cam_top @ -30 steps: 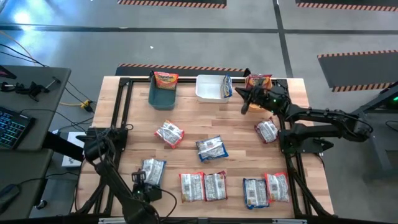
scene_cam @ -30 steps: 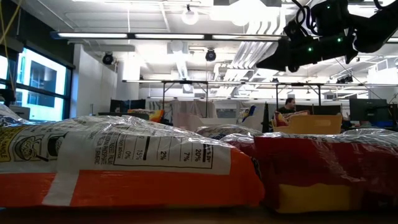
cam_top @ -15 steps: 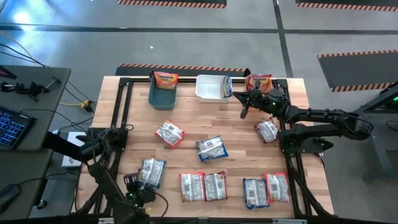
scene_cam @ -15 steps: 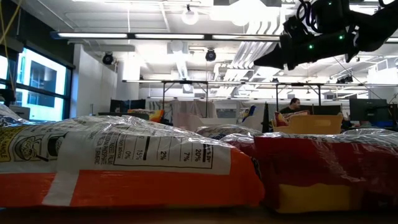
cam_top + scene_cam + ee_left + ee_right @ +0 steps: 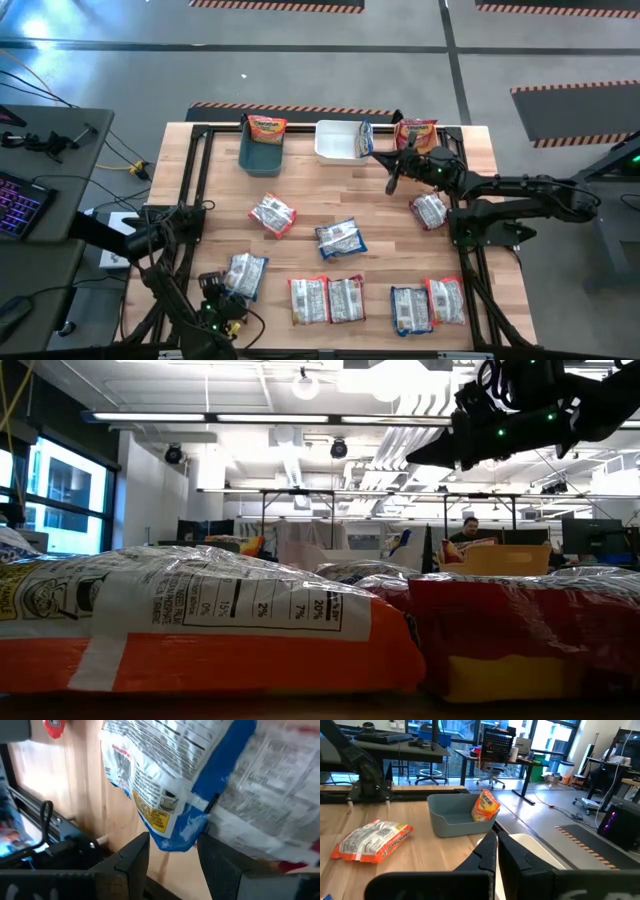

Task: Sort Maruchan noodles
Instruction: Put the bottom left blue noodle pack into the white bin

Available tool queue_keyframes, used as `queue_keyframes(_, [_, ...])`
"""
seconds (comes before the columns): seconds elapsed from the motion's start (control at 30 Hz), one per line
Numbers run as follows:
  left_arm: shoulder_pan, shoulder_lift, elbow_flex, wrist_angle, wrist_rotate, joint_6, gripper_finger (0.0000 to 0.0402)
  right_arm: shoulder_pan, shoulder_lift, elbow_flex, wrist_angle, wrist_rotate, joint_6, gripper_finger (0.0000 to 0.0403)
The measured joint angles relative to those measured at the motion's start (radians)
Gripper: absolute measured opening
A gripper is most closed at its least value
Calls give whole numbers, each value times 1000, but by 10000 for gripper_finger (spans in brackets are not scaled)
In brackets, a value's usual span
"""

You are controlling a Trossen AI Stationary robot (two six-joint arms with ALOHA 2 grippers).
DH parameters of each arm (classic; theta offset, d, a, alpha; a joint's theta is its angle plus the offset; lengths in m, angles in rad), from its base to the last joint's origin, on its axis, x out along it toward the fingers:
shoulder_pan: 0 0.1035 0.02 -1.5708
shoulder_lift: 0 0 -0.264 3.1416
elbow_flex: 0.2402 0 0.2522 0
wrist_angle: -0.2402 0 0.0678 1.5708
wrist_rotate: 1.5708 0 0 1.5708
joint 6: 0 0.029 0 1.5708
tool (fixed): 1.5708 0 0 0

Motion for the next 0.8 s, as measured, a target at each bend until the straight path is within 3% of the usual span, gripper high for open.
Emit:
queue_keyframes(0.27, [12,0,-59,0,-5,102,148,1,0,0,-5,1,0,0])
queue_keyframes(0.43, [30,0,-88,-1,-5,164,104,1,0,0,-9,2,0,0])
queue_keyframes(0.67, [61,0,-88,-1,-16,259,12,1,0,0,-12,5,0,0])
queue_keyframes(0.8, [79,-10,-88,1,-36,268,2,1,0,0,-18,5,0,0])
